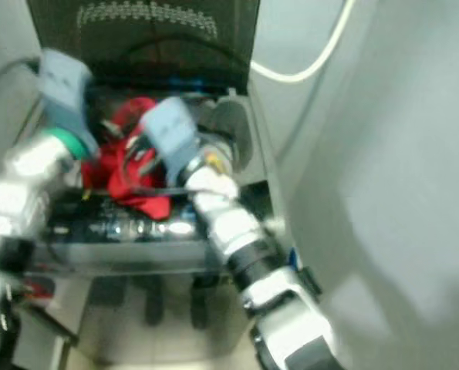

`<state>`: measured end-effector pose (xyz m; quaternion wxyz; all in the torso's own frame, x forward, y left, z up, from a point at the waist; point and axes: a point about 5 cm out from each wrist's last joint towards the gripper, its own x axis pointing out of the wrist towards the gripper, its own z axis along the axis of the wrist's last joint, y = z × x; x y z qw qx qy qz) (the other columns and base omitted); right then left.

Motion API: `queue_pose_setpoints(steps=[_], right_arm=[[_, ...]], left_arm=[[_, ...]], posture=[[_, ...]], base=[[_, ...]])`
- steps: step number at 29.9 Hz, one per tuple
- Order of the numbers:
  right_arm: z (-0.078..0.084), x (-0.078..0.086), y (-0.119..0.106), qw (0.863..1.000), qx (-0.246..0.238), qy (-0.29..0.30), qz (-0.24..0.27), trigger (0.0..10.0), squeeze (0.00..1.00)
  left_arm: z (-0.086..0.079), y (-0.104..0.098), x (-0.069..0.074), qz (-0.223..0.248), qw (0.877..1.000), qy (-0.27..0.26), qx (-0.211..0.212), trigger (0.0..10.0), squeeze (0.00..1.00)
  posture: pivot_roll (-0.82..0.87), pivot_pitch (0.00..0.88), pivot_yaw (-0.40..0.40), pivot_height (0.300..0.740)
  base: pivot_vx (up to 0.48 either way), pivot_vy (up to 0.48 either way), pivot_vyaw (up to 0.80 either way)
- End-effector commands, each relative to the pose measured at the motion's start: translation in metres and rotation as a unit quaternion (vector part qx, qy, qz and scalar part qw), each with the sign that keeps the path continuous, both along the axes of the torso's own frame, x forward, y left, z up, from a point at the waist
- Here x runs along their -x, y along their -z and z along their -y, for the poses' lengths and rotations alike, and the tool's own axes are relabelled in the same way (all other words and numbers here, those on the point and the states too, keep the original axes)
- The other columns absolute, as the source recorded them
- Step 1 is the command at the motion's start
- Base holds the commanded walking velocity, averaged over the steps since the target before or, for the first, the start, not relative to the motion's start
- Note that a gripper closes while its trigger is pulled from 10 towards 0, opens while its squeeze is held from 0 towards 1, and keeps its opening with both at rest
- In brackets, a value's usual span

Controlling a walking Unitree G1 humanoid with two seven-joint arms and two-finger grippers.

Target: Clothes washing

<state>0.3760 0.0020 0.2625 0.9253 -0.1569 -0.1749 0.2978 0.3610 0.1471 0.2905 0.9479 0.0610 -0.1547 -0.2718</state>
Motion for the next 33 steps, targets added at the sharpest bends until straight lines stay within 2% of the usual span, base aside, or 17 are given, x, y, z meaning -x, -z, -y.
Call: queue_pose_setpoints(steps=[1, 2, 5, 9, 11, 14, 15, 17, 19, 20, 21, 23, 25, 26, 27, 31, 33], right_arm=[[-0.009, 0.003, -0.029, 0.999, -0.014, -0.007, 0.046, 10.0, 0.0], [-0.019, 0.001, -0.038, 0.999, -0.011, -0.002, 0.046, 10.0, 0.0], [-0.019, 0.001, -0.038, 0.999, -0.011, -0.002, 0.046, 10.0, 0.0], [-0.022, -0.004, -0.047, 0.998, -0.043, 0.027, 0.044, 10.0, 0.0], [-0.017, -0.009, -0.065, 0.99, -0.102, 0.077, 0.055, 10.0, 0.0], [-0.02, -0.009, -0.07, 0.988, -0.106, 0.092, 0.063, 10.0, 0.0], [-0.02, -0.009, -0.07, 0.988, -0.106, 0.092, 0.063, 10.0, 0.0], [-0.024, -0.009, -0.067, 0.989, -0.093, 0.097, 0.063, 10.0, 0.0], [-0.024, -0.009, -0.067, 0.989, -0.093, 0.097, 0.063, 10.0, 0.0], [-0.025, -0.01, -0.066, 0.989, -0.096, 0.101, 0.058, 10.0, 0.0], [-0.025, -0.01, -0.066, 0.989, -0.096, 0.101, 0.058, 10.0, 0.0], [-0.023, -0.012, -0.064, 0.987, -0.1, 0.113, 0.051, 10.0, 0.0], [-0.021, -0.013, -0.063, 0.987, -0.102, 0.115, 0.045, 10.0, 0.0], [-0.021, -0.014, -0.062, 0.986, -0.104, 0.12, 0.042, 10.0, 0.18], [-0.02, -0.015, -0.061, 0.986, -0.103, 0.128, 0.041, 10.0, 0.98], [-0.015, -0.018, -0.06, 0.982, -0.104, 0.152, 0.038, 10.0, 1.0], [0.006, -0.027, -0.056, 0.973, -0.114, 0.199, 0.025, 10.0, 1.0]], left_arm=[[0.009, -0.011, 0.008, 0.019, 0.999, 0.035, 0.005, 10.0, 0.0], [0.016, -0.015, 0.027, 0.047, 0.996, 0.066, 0.025, 10.0, 0.0], [0.016, -0.015, 0.027, 0.047, 0.996, 0.066, 0.025, 10.0, 0.0], [0.02, -0.012, 0.043, 0.062, 0.995, 0.073, 0.028, 10.0, 0.0], [0.023, 0.004, 0.062, 0.057, 0.997, 0.032, 0.05, 10.0, 0.0], [0.024, 0.017, 0.074, 0.039, 0.997, 0.002, 0.067, 10.0, 0.0], [0.024, 0.017, 0.074, 0.039, 0.997, 0.002, 0.067, 10.0, 0.0], [0.018, 0.028, 0.075, 0.021, 0.994, -0.06, 0.093, 10.0, 0.0], [0.018, 0.028, 0.075, 0.021, 0.994, -0.06, 0.093, 10.0, 0.0], [0.011, 0.035, 0.075, 0.017, 0.989, -0.11, 0.098, 10.0, 0.0], [0.011, 0.035, 0.075, 0.017, 0.989, -0.11, 0.098, 10.0, 0.0], [-0.002, 0.044, 0.077, 0.009, 0.977, -0.183, 0.106, 10.0, 0.0], [-0.005, 0.047, 0.079, 0.01, 0.974, -0.199, 0.105, 10.0, 0.0], [-0.006, 0.048, 0.082, 0.011, 0.973, -0.208, 0.102, 10.0, 0.0], [-0.004, 0.052, 0.085, 0.009, 0.973, -0.209, 0.095, 10.0, 0.0], [0.0, 0.056, 0.092, 0.001, 0.97, -0.222, 0.096, 10.0, 0.0], [0.003, 0.056, 0.097, 0.009, 0.969, -0.231, 0.09, 10.0, 0.0]], posture=[[0.04, 0.102, -0.018, 0.74], [0.07, 0.1, -0.034, 0.74], [0.07, 0.1, -0.034, 0.74], [0.1, 0.097, -0.047, 0.74], [0.13, 0.096, -0.058, 0.74], [0.14, 0.096, -0.065, 0.74], [0.14, 0.096, -0.065, 0.74], [0.15, 0.094, -0.071, 0.74], [0.15, 0.094, -0.071, 0.74], [0.15, 0.093, -0.071, 0.74], [0.15, 0.093, -0.071, 0.74], [0.15, 0.093, -0.077, 0.74], [0.15, 0.092, -0.078, 0.74], [0.15, 0.092, -0.079, 0.74], [0.16, 0.091, -0.079, 0.74], [0.16, 0.093, -0.083, 0.74], [0.18, 0.097, -0.096, 0.74]], base=[[0.0, 0.0, 0.0], [0.0, 0.0, 0.0], [0.0, 0.0, 0.0], [0.0, 0.0, 0.0], [0.0, 0.0, 0.0], [0.0, 0.0, 0.0], [0.0, 0.0, 0.0], [0.0, 0.0, 0.0], [0.0, 0.0, 0.0], [0.0, 0.0, 0.0], [0.0, 0.0, 0.0], [0.0, 0.0, 0.0], [0.0, 0.0, 0.0], [0.0, 0.0, 0.0], [0.0, 0.0, 0.0], [0.0, 0.0, 0.0], [0.0, 0.0, 0.0]])
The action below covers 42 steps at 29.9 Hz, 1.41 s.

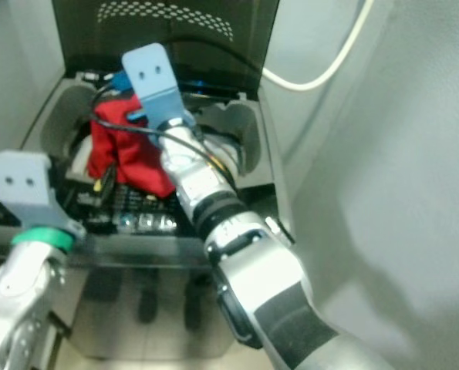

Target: Clothes washing

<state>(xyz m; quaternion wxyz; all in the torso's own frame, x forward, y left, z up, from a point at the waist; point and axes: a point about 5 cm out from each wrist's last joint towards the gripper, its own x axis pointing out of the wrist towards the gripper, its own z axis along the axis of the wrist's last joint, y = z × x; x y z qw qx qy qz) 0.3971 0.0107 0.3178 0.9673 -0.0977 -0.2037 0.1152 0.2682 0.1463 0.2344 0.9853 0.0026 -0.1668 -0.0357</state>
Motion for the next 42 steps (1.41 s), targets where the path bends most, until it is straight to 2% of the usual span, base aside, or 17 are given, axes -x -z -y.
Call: queue_pose_setpoints(steps=[1, 3, 5, 7, 8, 9, 15, 16, 18, 20, 26, 28, 32, 35, 38, 39, 42], right_arm=[[0.014, -0.006, -0.001, 0.999, -0.014, 0.032, -0.006, 10.0, 1.0], [0.022, -0.009, 0.0, 0.999, -0.021, 0.048, -0.012, 10.0, 1.0], [0.047, -0.015, -0.003, 0.993, -0.052, 0.103, -0.013, 10.0, 1.0], [0.047, -0.015, -0.003, 0.993, -0.052, 0.103, -0.013, 10.0, 1.0], [0.058, -0.017, -0.006, 0.989, -0.061, 0.131, -0.006, 10.0, 1.0], [0.069, -0.018, -0.012, 0.984, -0.057, 0.166, 0.015, 10.0, 0.0], [0.085, -0.019, -0.017, 0.977, -0.01, 0.206, 0.052, 10.0, 0.0], [0.085, -0.021, -0.011, 0.978, 0.035, 0.198, 0.045, 10.0, 0.0], [0.072, -0.024, 0.014, 0.971, 0.196, 0.136, 0.009, 10.0, 0.0], [0.067, -0.024, 0.03, 0.958, 0.272, 0.085, -0.018, 10.0, 0.0], [0.07, -0.022, 0.031, 0.939, 0.341, -0.031, -0.039, 10.0, 0.0], [0.074, -0.022, 0.021, 0.928, 0.37, -0.045, -0.026, 10.0, 0.0], [0.08, -0.022, 0.005, 0.922, 0.384, -0.047, -0.01, 10.0, 0.0], [0.094, -0.022, -0.008, 0.873, 0.487, -0.025, 0.014, 10.0, 0.0], [0.098, -0.023, -0.008, 0.858, 0.514, -0.023, 0.012, 10.0, 0.0], [0.1, -0.021, -0.005, 0.822, 0.569, -0.038, 0.017, 10.0, 0.0], [0.097, -0.019, -0.003, 0.805, 0.589, -0.053, 0.031, 10.0, 0.0]], left_arm=[[0.002, 0.0, 0.005, 0.002, 1.0, -0.007, -0.009, 10.0, 0.0], [0.004, -0.001, 0.007, 0.005, 1.0, -0.01, -0.014, 10.0, 0.0], [0.006, -0.001, 0.01, 0.007, 1.0, -0.007, -0.022, 10.0, 0.0], [0.006, -0.001, 0.01, 0.007, 1.0, -0.007, -0.022, 10.0, 0.0], [0.007, -0.001, 0.011, 0.005, 1.0, 0.0, -0.023, 10.0, 0.0], [0.009, -0.002, 0.011, 0.006, 1.0, 0.007, -0.023, 10.0, 0.0], [0.012, -0.005, 0.009, 0.009, 1.0, 0.015, -0.025, 10.0, 0.0], [0.014, -0.006, 0.01, 0.01, 0.999, 0.022, -0.027, 10.0, 0.0], [0.017, -0.007, 0.012, 0.009, 0.999, 0.041, -0.033, 10.0, 0.0], [0.018, -0.009, 0.013, 0.009, 0.998, 0.054, -0.033, 10.0, 0.0], [0.015, -0.019, 0.014, 0.018, 0.996, 0.078, -0.034, 10.0, 0.0], [0.014, -0.022, 0.013, 0.021, 0.996, 0.083, -0.034, 10.0, 0.0], [0.015, -0.024, 0.013, 0.022, 0.995, 0.088, -0.033, 10.0, 0.0], [0.018, -0.026, 0.012, 0.023, 0.994, 0.099, -0.034, 10.0, 0.0], [0.018, -0.026, 0.013, 0.022, 0.994, 0.102, -0.035, 10.0, 0.0], [0.018, -0.026, 0.013, 0.021, 0.993, 0.107, -0.037, 10.0, 0.0], [0.019, -0.026, 0.013, 0.019, 0.993, 0.111, -0.039, 10.0, 0.0]], posture=[[0.18, 0.097, -0.096, 0.74], [0.18, 0.097, -0.096, 0.74], [0.18, 0.099, -0.092, 0.74], [0.18, 0.099, -0.092, 0.74], [0.18, 0.099, -0.088, 0.74], [0.18, 0.099, -0.082, 0.74], [0.18, 0.099, -0.075, 0.74], [0.17, 0.101, -0.07, 0.74], [0.17, 0.102, -0.067, 0.74], [0.17, 0.101, -0.066, 0.74], [0.16, 0.098, -0.055, 0.74], [0.16, 0.097, -0.053, 0.74], [0.16, 0.094, -0.05, 0.74], [0.15, 0.088, -0.045, 0.74], [0.15, 0.088, -0.045, 0.74], [0.15, 0.082, -0.039, 0.74], [0.15, 0.082, -0.037, 0.74]], base=[[0.0, 0.0, 0.0], [0.0, 0.0, 0.0], [0.0, 0.0, 0.0], [0.0, 0.0, 0.0], [0.0, 0.0, 0.0], [0.0, 0.0, 0.0], [0.0, 0.0, 0.0], [0.0, 0.0, 0.0], [0.0, 0.0, 0.0], [0.0, 0.0, 0.0], [0.0, 0.0, 0.0], [0.0, 0.0, 0.0], [0.0, 0.0, 0.0], [0.0, 0.0, 0.0], [0.0, 0.0, 0.0], [0.0, 0.0, 0.0], [0.0, 0.0, 0.0]])
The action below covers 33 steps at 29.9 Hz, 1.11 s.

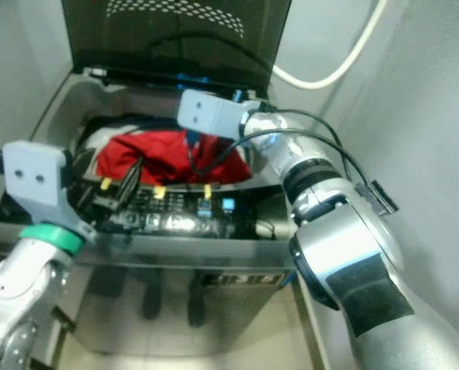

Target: Clothes washing

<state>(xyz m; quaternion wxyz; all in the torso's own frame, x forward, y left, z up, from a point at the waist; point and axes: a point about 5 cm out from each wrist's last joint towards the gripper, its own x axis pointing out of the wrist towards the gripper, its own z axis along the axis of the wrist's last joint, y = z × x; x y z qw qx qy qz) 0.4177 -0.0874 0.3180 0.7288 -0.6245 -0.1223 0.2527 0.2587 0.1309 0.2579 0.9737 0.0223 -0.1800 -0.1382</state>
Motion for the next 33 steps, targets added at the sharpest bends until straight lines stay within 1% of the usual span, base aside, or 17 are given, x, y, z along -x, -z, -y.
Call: queue_pose_setpoints(steps=[1, 2, 3, 4, 5, 10, 19, 20, 21, 23, 24, 25, 26, 27, 31, 32, 33], right_arm=[[-0.003, 0.003, -0.003, 1.0, 0.015, -0.023, -0.001, 10.0, 0.0], [-0.003, 0.003, -0.003, 1.0, 0.007, -0.026, -0.006, 10.0, 0.08], [-0.003, 0.003, -0.003, 1.0, 0.004, -0.028, -0.008, 10.0, 0.28], [-0.003, 0.003, -0.003, 1.0, 0.004, -0.028, -0.008, 10.0, 0.28], [-0.003, 0.003, -0.003, 0.999, -0.005, -0.028, -0.014, 10.0, 1.0], [-0.003, 0.005, 0.005, 0.997, 0.031, -0.046, -0.05, 10.0, 1.0], [0.003, 0.007, -0.006, 0.99, 0.132, -0.051, -0.006, 10.0, 1.0], [0.002, 0.007, -0.016, 0.987, 0.149, -0.048, 0.039, 10.0, 0.0], [0.002, 0.007, -0.016, 0.987, 0.149, -0.048, 0.039, 10.0, 0.0], [-0.004, 0.011, -0.038, 0.977, 0.156, -0.062, 0.135, 10.0, 0.0], [-0.004, 0.011, -0.038, 0.977, 0.156, -0.062, 0.135, 10.0, 0.0], [-0.019, 0.018, -0.06, 0.941, 0.171, -0.093, 0.275, 10.0, 0.0], [-0.019, 0.018, -0.06, 0.941, 0.171, -0.093, 0.275, 10.0, 0.0], [-0.029, 0.025, -0.071, 0.903, 0.181, -0.12, 0.37, 10.0, 0.0], [-0.028, 0.024, -0.073, 0.907, 0.174, -0.108, 0.369, 10.0, 0.0], [-0.022, 0.018, -0.06, 0.928, 0.192, -0.094, 0.304, 10.0, 0.0], [-0.009, 0.01, -0.034, 0.942, 0.253, -0.07, 0.21, 10.0, 0.0]], left_arm=[[0.004, -0.002, 0.003, 0.003, 1.0, 0.016, -0.003, 10.0, 0.0], [0.005, -0.002, 0.003, 0.002, 1.0, 0.018, -0.003, 10.0, 0.0], [0.005, -0.002, 0.003, 0.002, 1.0, 0.019, -0.004, 10.0, 0.0], [0.005, -0.002, 0.003, 0.002, 1.0, 0.019, -0.004, 10.0, 0.0], [0.005, -0.002, 0.003, 0.002, 1.0, 0.02, -0.004, 10.0, 0.0], [0.005, -0.003, 0.003, 0.001, 1.0, 0.021, -0.006, 10.0, 0.0], [0.005, -0.003, 0.003, -0.002, 1.0, 0.021, -0.006, 10.0, 0.0], [0.005, -0.003, 0.003, -0.003, 1.0, 0.021, -0.005, 10.0, 0.0], [0.005, -0.003, 0.003, -0.003, 1.0, 0.021, -0.005, 10.0, 0.0], [0.005, -0.003, 0.003, -0.003, 1.0, 0.02, -0.005, 10.0, 0.0], [0.005, -0.003, 0.003, -0.003, 1.0, 0.02, -0.005, 10.0, 0.0], [0.006, -0.004, 0.001, -0.003, 1.0, 0.023, -0.004, 10.0, 0.0], [0.006, -0.004, 0.001, -0.003, 1.0, 0.023, -0.004, 10.0, 0.0], [0.006, -0.004, 0.001, -0.003, 1.0, 0.025, -0.004, 10.0, 0.0], [0.006, -0.004, 0.001, -0.003, 1.0, 0.027, -0.004, 10.0, 0.0], [0.007, -0.004, 0.0, -0.003, 1.0, 0.027, -0.004, 10.0, 0.0], [0.007, -0.004, 0.0, -0.003, 1.0, 0.028, -0.003, 10.0, 0.0]], posture=[[0.15, 0.081, -0.036, 0.74], [0.15, 0.08, -0.035, 0.74], [0.15, 0.08, -0.033, 0.74], [0.15, 0.08, -0.033, 0.74], [0.15, 0.08, -0.033, 0.74], [0.15, 0.084, -0.028, 0.74], [0.15, 0.09, -0.033, 0.74], [0.15, 0.091, -0.033, 0.74], [0.15, 0.091, -0.033, 0.74], [0.15, 0.091, -0.029, 0.74], [0.15, 0.091, -0.029, 0.74], [0.14, 0.091, -0.024, 0.74], [0.14, 0.091, -0.024, 0.74], [0.14, 0.091, -0.024, 0.74], [0.14, 0.09, -0.024, 0.74], [0.14, 0.089, -0.022, 0.74], [0.14, 0.089, -0.022, 0.74]], base=[[0.0, 0.0, 0.0], [0.0, 0.0, 0.0], [0.0, 0.0, 0.0], [0.0, 0.0, 0.0], [0.0, 0.0, 0.0], [0.0, 0.0, 0.0], [0.0, 0.0, 0.0], [0.0, 0.0, 0.0], [0.0, 0.0, 0.0], [0.0, 0.0, 0.0], [0.0, 0.0, 0.0], [0.0, 0.0, 0.0], [0.0, 0.0, 0.0], [0.0, 0.0, 0.0], [0.0, 0.0, 0.0], [0.0, 0.0, 0.0], [0.0, 0.0, 0.0]])
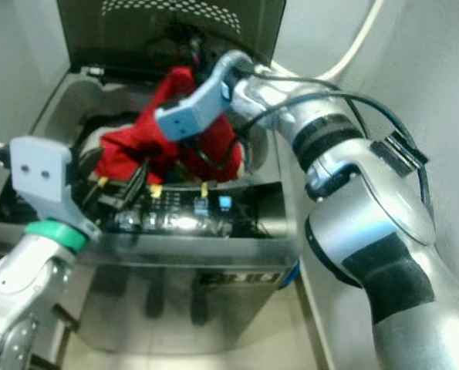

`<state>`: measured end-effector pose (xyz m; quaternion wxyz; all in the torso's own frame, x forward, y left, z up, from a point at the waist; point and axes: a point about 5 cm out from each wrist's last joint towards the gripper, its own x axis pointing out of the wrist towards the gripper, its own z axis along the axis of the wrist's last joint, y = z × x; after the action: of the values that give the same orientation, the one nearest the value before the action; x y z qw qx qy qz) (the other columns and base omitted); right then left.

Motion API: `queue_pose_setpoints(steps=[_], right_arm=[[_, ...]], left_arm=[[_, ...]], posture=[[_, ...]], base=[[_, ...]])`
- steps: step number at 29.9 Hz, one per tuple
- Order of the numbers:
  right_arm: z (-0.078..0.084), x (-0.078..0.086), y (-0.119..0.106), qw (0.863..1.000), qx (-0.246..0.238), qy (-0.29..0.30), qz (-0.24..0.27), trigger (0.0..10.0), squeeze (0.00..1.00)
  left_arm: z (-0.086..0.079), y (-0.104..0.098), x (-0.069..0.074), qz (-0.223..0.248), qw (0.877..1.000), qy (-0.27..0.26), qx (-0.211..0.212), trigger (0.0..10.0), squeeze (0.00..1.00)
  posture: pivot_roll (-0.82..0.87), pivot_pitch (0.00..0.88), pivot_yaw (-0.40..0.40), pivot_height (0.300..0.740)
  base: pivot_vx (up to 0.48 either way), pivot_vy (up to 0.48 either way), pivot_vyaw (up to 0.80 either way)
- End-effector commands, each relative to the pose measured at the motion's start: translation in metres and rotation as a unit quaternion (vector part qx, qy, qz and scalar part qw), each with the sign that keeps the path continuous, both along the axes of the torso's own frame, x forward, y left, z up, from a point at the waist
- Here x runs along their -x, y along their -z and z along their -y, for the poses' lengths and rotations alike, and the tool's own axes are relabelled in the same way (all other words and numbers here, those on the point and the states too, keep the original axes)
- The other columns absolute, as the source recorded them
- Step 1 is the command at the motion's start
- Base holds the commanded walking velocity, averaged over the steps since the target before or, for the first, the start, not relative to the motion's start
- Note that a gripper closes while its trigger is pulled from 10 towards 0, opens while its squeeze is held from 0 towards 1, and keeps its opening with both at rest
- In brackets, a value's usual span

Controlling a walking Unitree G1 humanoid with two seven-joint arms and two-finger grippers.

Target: Clothes washing

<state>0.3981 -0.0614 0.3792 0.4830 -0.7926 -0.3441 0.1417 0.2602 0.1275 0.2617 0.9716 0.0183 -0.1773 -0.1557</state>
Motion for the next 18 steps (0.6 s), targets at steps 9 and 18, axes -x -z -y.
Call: queue_pose_setpoints(steps=[9, 18], right_arm=[[0.054, -0.015, 0.074, 0.94, 0.136, 0.179, -0.256, 10.0, 0.0], [0.052, -0.016, 0.05, 0.967, 0.084, 0.152, -0.188, 10.0, 0.0]], left_arm=[[0.003, -0.002, 0.001, 0.002, 1.0, 0.013, -0.004, 10.0, 0.0], [0.004, -0.003, 0.0, 0.002, 1.0, 0.015, -0.002, 10.0, 0.0]], posture=[[0.13, 0.089, -0.009, 0.74], [0.13, 0.091, -0.013, 0.74]], base=[[0.0, 0.0, 0.0], [0.0, 0.0, 0.0]])
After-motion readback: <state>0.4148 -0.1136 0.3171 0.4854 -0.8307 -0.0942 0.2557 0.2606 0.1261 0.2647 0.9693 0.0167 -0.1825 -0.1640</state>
